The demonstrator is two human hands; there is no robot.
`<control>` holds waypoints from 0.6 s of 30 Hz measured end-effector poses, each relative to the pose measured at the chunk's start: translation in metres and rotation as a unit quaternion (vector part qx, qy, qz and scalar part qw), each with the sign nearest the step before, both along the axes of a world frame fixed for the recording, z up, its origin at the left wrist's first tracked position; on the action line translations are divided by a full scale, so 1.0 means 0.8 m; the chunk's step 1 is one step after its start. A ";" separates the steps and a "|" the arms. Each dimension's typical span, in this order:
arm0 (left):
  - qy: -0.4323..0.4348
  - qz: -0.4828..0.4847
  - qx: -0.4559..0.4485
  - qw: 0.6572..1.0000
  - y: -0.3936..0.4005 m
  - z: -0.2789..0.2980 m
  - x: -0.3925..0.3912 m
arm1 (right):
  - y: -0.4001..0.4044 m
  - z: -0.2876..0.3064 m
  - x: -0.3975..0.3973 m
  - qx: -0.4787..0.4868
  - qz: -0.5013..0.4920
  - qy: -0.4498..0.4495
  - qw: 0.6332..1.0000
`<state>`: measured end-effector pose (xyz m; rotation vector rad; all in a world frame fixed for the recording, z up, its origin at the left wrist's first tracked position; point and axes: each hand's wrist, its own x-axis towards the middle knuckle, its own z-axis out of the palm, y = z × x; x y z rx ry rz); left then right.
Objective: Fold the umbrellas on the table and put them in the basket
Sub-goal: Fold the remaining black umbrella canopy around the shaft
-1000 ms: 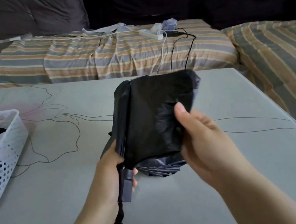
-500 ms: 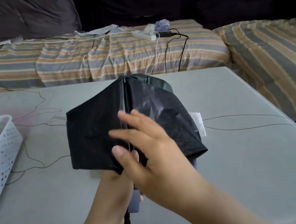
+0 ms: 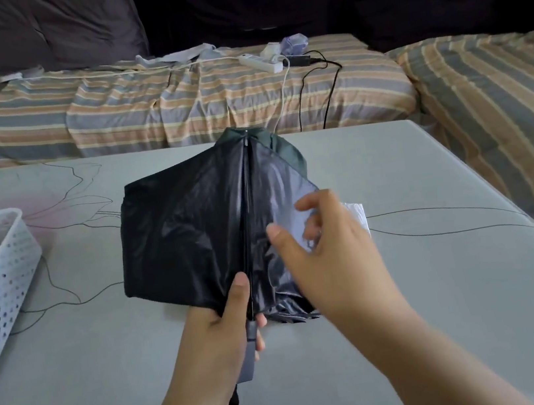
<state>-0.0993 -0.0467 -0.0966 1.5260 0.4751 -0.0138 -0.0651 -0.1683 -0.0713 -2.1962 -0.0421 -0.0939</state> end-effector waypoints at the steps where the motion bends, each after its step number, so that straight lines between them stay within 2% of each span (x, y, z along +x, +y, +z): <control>1: -0.012 -0.022 0.012 1.000 0.001 -0.008 -0.012 | -0.006 0.001 0.008 0.006 -0.020 -0.015 1.000; 5: -0.050 -0.035 0.002 0.998 0.001 -0.014 -0.007 | -0.036 0.004 0.038 -0.029 -0.066 -0.094 0.993; 13: -0.052 -0.098 0.022 0.994 -0.004 -0.027 -0.021 | -0.051 0.028 0.053 -0.064 -0.019 -0.116 0.991; 15: -0.051 -0.107 0.019 0.993 -0.008 -0.026 -0.021 | -0.052 0.030 0.052 -0.045 0.001 -0.125 0.991; 18: -0.055 -0.133 0.006 0.990 -0.009 -0.025 -0.020 | -0.055 0.029 0.048 0.034 0.009 -0.159 0.987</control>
